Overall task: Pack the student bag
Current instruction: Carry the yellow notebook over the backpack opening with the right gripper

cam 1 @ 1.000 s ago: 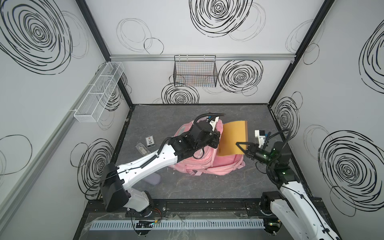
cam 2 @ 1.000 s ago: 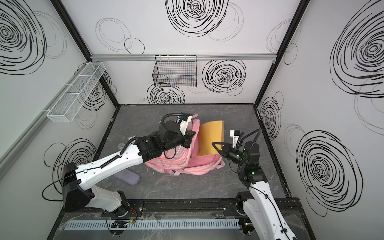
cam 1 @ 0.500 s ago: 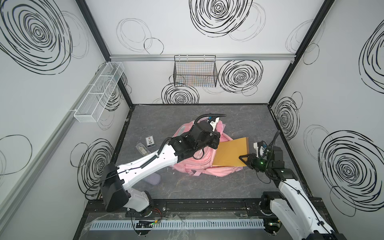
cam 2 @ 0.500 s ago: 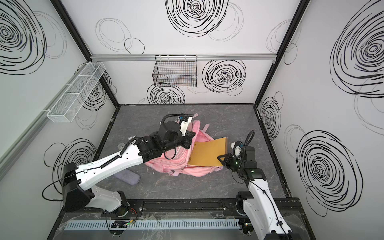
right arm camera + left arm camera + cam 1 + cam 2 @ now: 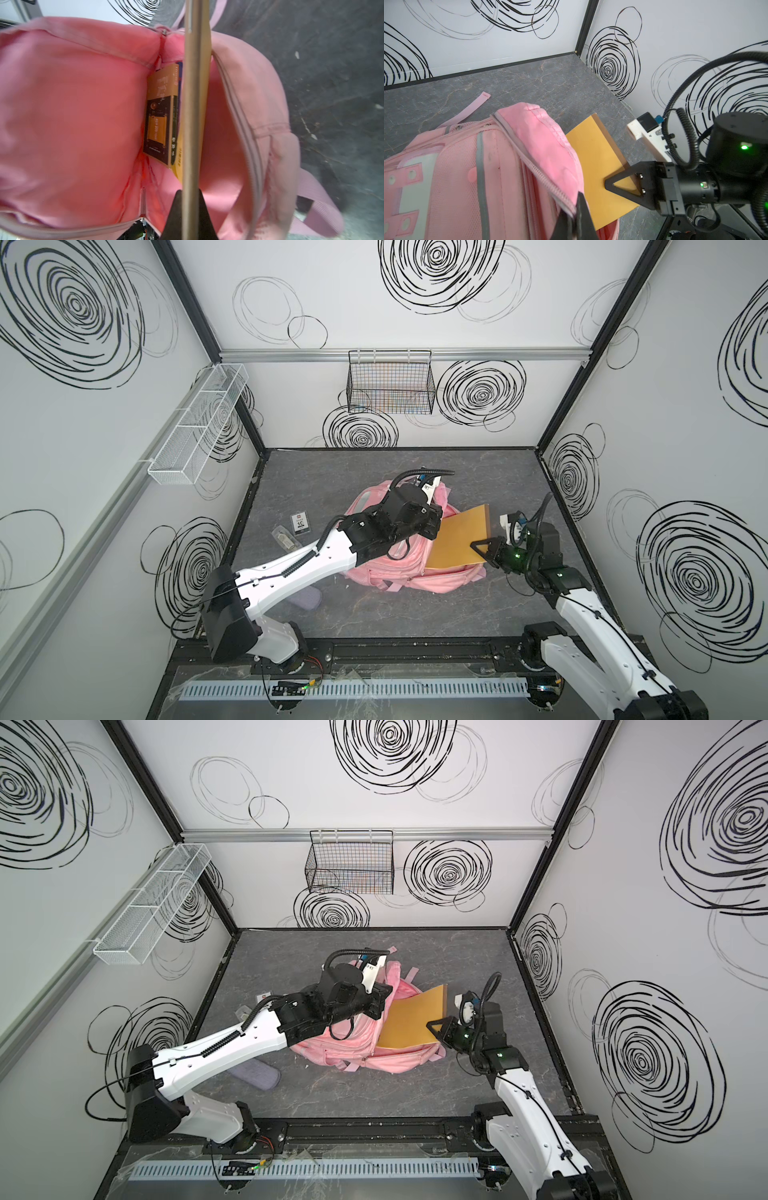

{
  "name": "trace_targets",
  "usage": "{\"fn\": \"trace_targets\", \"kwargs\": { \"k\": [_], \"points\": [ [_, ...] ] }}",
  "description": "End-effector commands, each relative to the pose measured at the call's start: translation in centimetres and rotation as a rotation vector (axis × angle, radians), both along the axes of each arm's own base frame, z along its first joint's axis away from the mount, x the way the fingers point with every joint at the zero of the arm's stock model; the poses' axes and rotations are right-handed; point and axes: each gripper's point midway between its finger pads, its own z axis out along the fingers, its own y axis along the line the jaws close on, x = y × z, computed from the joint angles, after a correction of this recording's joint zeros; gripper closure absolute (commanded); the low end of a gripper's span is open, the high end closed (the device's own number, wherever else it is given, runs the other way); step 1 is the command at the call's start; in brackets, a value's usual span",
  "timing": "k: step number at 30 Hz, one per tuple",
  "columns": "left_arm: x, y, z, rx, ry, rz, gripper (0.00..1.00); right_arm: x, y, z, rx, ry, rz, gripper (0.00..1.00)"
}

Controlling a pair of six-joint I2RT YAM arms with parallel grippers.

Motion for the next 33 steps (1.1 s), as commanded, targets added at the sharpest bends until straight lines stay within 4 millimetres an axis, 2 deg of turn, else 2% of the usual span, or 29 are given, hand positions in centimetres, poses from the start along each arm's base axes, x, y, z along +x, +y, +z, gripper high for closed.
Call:
{"fn": "trace_targets", "kwargs": {
  "k": [1,3,5,8,12,18,25,30,33],
  "points": [
    [0.7,-1.2,7.9,-0.195,-0.162,-0.005,1.00,2.0,1.9,11.4,0.132,-0.281,0.045,1.00],
    [0.7,-1.3,8.0,-0.201,-0.161,-0.004,1.00,2.1,3.0,14.6,0.192,-0.330,0.081,1.00],
    [0.7,-1.3,8.0,-0.205,-0.161,-0.003,1.00,2.1,4.0,16.6,0.254,-0.358,0.106,1.00],
    [0.7,-1.1,8.3,-0.212,-0.164,0.003,1.00,2.1,5.3,18.0,0.332,-0.375,0.140,1.00],
    [0.7,-0.7,9.0,-0.222,-0.176,0.012,1.00,1.8,6.6,17.7,0.418,-0.347,0.173,1.00],
    [0.6,-0.3,10.1,-0.245,-0.195,0.018,1.00,1.7,7.3,15.8,0.494,-0.300,0.183,1.00],
    [0.3,0.1,11.8,-0.313,-0.211,0.023,1.00,1.4,8.8,16.1,0.568,-0.302,0.227,1.00],
    [-0.1,0.4,13.2,-0.343,-0.237,0.023,1.00,1.2,10.0,13.9,0.582,-0.246,0.239,1.00],
    [-0.1,0.5,13.3,-0.342,-0.240,0.027,1.00,0.7,10.5,14.2,0.667,-0.248,0.253,1.00]
  ]
}}
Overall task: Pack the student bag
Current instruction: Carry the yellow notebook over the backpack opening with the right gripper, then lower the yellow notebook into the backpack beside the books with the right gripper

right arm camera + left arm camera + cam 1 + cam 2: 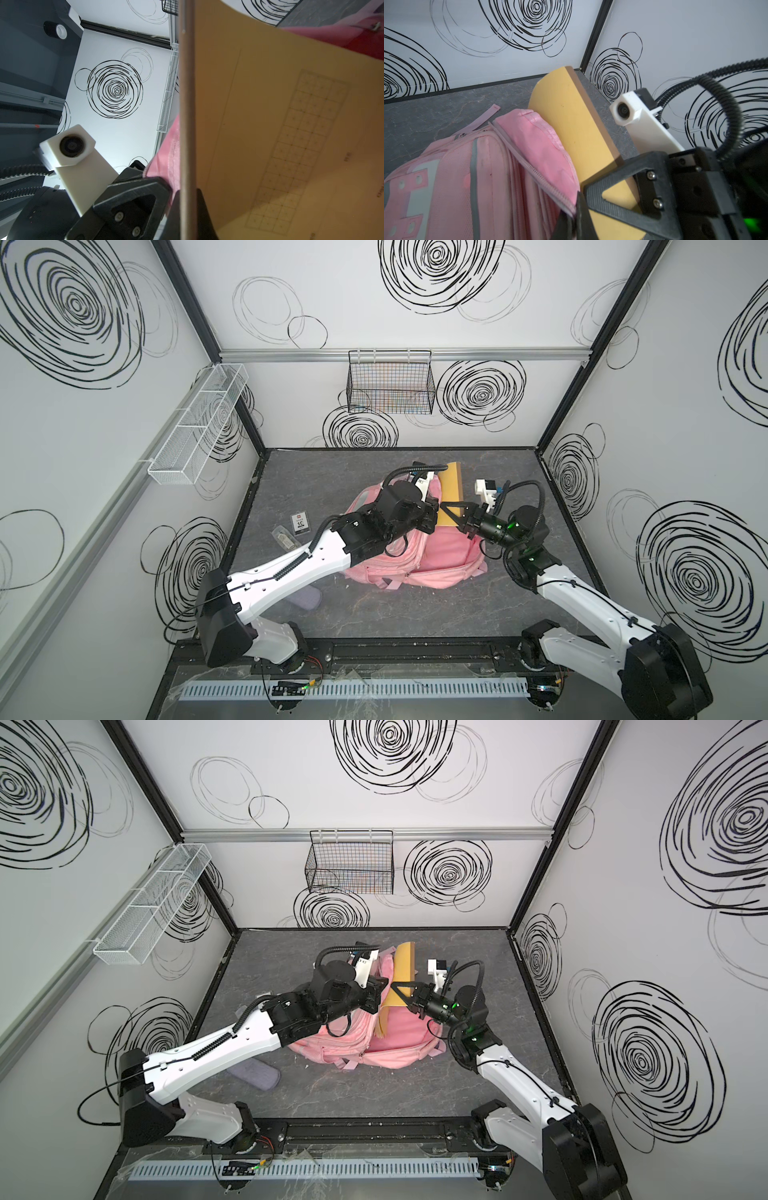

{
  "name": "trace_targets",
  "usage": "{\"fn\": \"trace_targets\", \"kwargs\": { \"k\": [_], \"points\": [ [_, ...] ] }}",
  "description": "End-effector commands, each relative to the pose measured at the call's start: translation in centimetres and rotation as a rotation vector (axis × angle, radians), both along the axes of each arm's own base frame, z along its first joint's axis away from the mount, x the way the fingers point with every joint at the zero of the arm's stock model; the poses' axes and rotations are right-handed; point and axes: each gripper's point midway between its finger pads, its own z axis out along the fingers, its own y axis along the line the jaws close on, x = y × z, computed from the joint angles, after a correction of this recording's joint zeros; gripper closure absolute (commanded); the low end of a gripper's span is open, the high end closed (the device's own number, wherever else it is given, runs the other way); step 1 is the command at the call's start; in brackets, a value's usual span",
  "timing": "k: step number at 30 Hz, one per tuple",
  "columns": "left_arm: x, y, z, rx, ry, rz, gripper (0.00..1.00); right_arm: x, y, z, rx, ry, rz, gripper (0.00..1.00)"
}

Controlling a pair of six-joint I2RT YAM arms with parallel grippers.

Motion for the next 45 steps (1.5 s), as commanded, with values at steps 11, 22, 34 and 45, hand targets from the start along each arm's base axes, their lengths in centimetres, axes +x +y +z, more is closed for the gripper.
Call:
{"fn": "trace_targets", "kwargs": {
  "k": [11,22,34,45],
  "points": [
    [-0.8,-0.8,11.0,-0.290,-0.201,-0.028,1.00,-1.9,4.7,-1.7,0.083,-0.021,0.157,1.00],
    [-1.8,-1.9,11.2,-0.300,-0.201,-0.059,1.00,0.7,7.6,-10.2,-0.109,0.111,0.208,0.78],
    [-1.8,-1.7,11.1,-0.287,-0.207,-0.057,1.00,1.0,8.4,-13.8,-0.273,0.159,0.233,0.30],
    [-1.7,-1.4,11.6,-0.296,-0.224,-0.054,1.00,3.0,3.0,-11.7,-0.450,0.020,0.055,0.26]
  ]
}}
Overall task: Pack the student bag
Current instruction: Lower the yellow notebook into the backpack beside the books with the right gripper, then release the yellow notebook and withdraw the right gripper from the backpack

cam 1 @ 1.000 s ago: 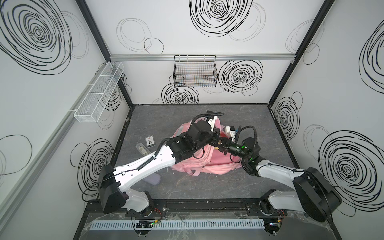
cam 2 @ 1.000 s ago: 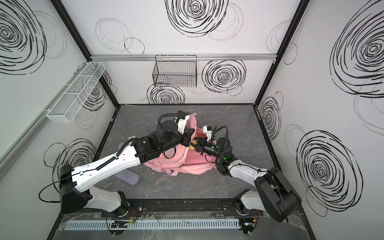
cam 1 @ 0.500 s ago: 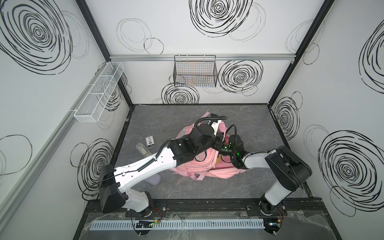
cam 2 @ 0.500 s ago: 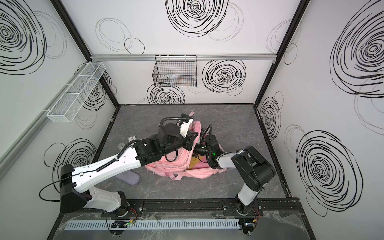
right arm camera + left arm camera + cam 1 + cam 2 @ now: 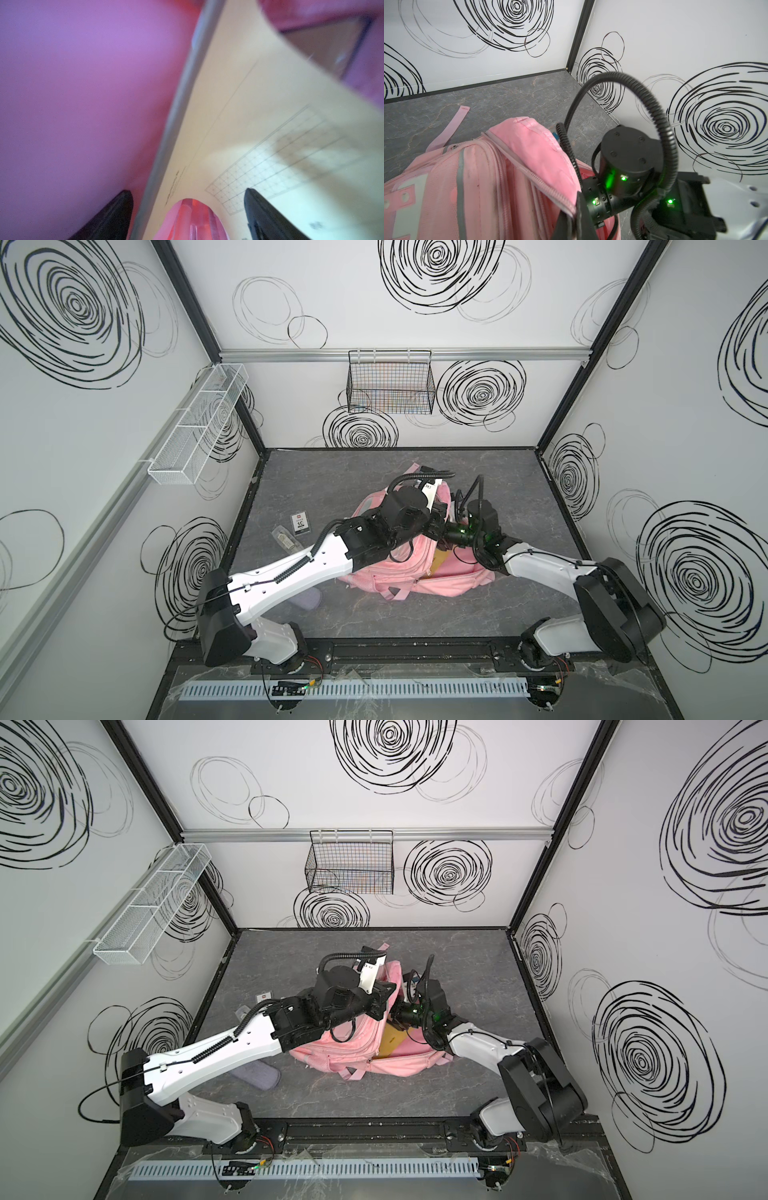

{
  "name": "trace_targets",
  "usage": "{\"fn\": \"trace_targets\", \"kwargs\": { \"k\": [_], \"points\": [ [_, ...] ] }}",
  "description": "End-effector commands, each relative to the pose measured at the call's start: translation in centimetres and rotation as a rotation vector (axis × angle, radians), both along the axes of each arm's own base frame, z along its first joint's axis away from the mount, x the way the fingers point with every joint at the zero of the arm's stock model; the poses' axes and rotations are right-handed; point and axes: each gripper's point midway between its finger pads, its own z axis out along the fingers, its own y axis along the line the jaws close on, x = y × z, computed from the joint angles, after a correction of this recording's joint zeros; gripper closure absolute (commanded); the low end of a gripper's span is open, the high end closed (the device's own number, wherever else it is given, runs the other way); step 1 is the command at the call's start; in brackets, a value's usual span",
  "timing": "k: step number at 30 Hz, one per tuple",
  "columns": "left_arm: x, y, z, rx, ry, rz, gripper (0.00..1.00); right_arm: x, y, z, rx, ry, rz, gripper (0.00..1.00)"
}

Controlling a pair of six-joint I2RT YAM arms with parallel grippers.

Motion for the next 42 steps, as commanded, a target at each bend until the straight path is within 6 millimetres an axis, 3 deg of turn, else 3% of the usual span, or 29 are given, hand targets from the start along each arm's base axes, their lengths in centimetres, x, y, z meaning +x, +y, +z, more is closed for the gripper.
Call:
{"fn": "trace_targets", "kwargs": {
  "k": [1,2,6,10,15,17,19,23,26,32,35,38,40,42],
  "points": [
    [-0.1,0.1,11.1,-0.278,-0.204,-0.010,1.00,1.0,-1.0,-0.2,-0.072,-0.091,-0.033,0.35],
    [-0.3,-0.2,11.1,-0.281,-0.202,-0.025,1.00,1.3,-0.4,-0.3,-0.076,-0.096,-0.022,0.47],
    [-0.9,-1.4,11.2,-0.275,-0.196,-0.072,1.00,2.2,3.9,-1.6,-0.122,-0.072,0.088,0.73],
    [-1.3,-1.9,11.0,-0.268,-0.192,-0.094,1.00,3.0,7.6,-3.5,-0.123,-0.064,0.130,0.72],
    [-1.2,-1.3,11.1,-0.258,-0.201,-0.084,1.00,3.6,7.9,-7.8,-0.175,0.014,0.135,0.70],
    [-1.0,-0.9,11.0,-0.251,-0.202,-0.071,1.00,3.6,7.1,-7.9,-0.170,0.025,0.121,0.69],
    [-0.7,-0.4,10.6,-0.242,-0.205,-0.052,1.00,3.8,5.6,-6.6,-0.160,0.010,0.087,0.67],
    [0.9,0.9,8.9,-0.216,-0.201,0.003,1.00,4.7,0.7,-3.9,-0.210,-0.040,-0.029,0.59],
    [2.0,1.5,7.5,-0.186,-0.191,0.032,1.00,4.5,-3.3,-3.5,-0.291,-0.049,-0.104,0.55],
    [2.3,0.4,4.9,-0.170,-0.152,0.008,1.00,1.4,-10.1,-4.4,-0.415,-0.022,-0.233,0.46],
    [1.9,-0.8,3.3,-0.156,-0.121,-0.045,1.00,-0.7,-12.4,-3.9,-0.494,-0.049,-0.291,0.42],
    [1.6,-0.8,2.6,-0.136,-0.106,-0.059,0.58,-3.2,-13.9,-2.3,-0.565,-0.075,-0.335,0.39],
    [1.3,-0.1,2.8,-0.138,-0.113,-0.045,0.42,-4.9,-14.8,-1.5,-0.592,-0.084,-0.367,0.39],
    [1.0,1.0,3.3,-0.148,-0.129,-0.025,0.37,-6.9,-15.0,-0.9,-0.583,-0.084,-0.385,0.39]
  ]
}}
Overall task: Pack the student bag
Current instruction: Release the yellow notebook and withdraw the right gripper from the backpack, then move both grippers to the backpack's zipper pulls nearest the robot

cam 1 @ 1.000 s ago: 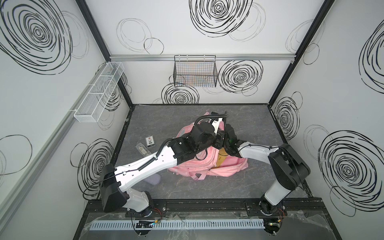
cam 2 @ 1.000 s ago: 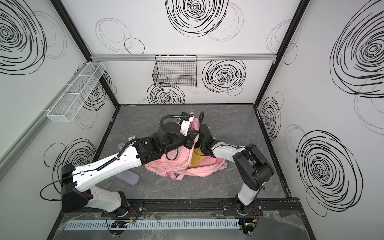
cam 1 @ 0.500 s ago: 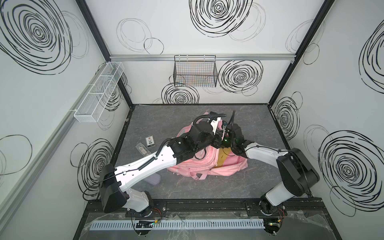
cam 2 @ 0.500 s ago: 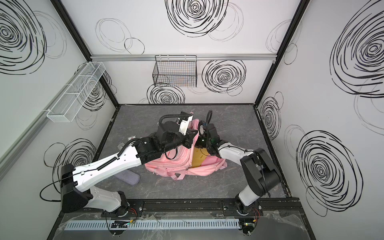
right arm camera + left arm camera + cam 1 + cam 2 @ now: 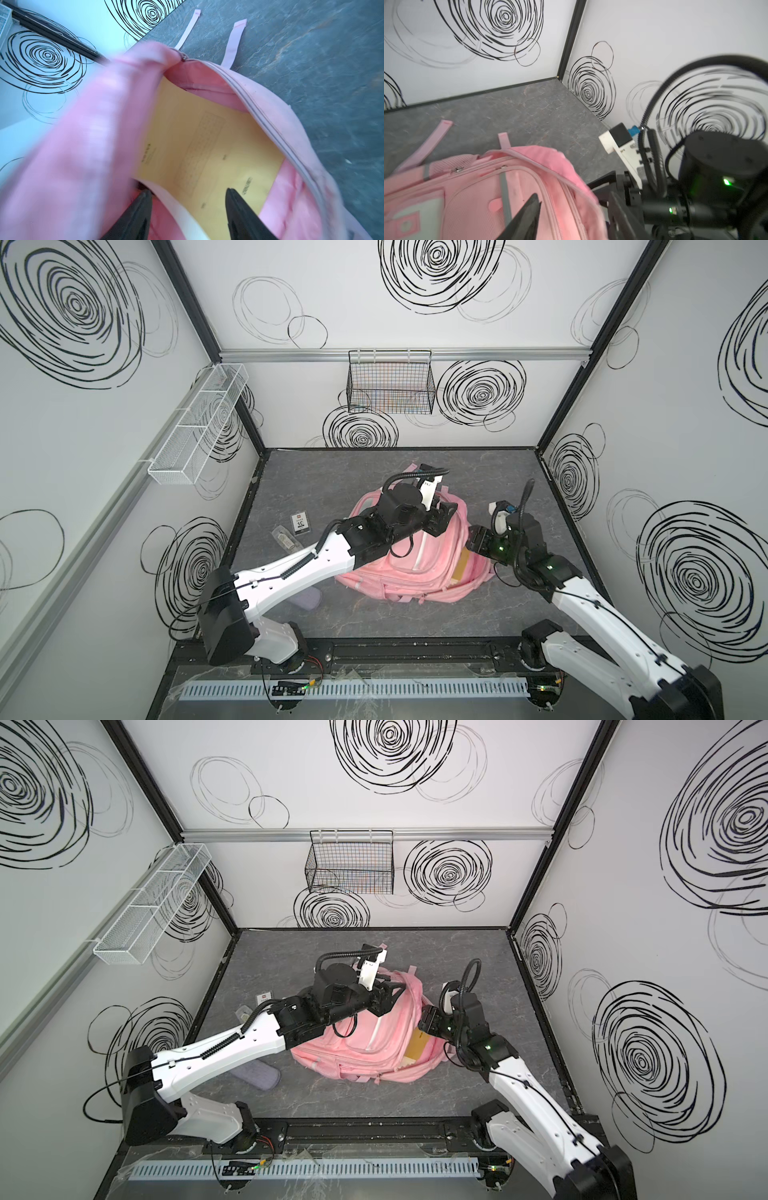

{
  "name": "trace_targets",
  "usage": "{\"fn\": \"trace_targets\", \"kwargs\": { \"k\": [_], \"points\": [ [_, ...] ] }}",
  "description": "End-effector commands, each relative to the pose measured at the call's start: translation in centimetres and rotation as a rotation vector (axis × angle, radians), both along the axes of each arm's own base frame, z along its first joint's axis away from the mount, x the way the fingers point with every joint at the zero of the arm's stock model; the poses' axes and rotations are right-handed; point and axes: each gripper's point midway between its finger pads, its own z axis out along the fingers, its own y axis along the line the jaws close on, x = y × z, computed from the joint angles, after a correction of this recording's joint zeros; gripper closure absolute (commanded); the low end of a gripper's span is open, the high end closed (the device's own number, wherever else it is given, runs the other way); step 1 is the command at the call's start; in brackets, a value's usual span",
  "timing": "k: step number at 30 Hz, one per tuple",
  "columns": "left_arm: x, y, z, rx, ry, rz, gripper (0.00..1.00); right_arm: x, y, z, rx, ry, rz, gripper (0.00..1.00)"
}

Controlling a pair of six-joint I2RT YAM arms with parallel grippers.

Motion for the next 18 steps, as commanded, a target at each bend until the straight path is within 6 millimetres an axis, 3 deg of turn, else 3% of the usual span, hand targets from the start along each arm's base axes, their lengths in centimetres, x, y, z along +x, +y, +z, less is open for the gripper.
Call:
{"fn": "trace_targets", "kwargs": {
  "k": [1,6,10,16,18],
  "points": [
    [-0.4,1.9,3.4,-0.085,-0.086,0.030,0.37,-3.5,-2.1,-1.4,-0.085,0.076,-0.079,0.39],
    [-1.7,5.3,2.6,-0.023,-0.102,0.072,0.37,-8.1,-0.2,-2.8,-0.022,0.192,-0.032,0.40],
    [-2.3,8.9,-0.1,0.037,-0.084,0.139,0.36,-11.1,1.6,-4.8,-0.034,0.236,0.017,0.40],
    [-2.3,13.2,-3.3,0.061,-0.030,0.221,0.37,-14.6,7.1,-6.0,-0.078,0.216,0.181,0.40],
    [-2.2,14.0,-3.6,0.060,-0.023,0.238,0.37,-15.4,8.7,-6.7,-0.113,0.201,0.214,0.40]
  ]
}}
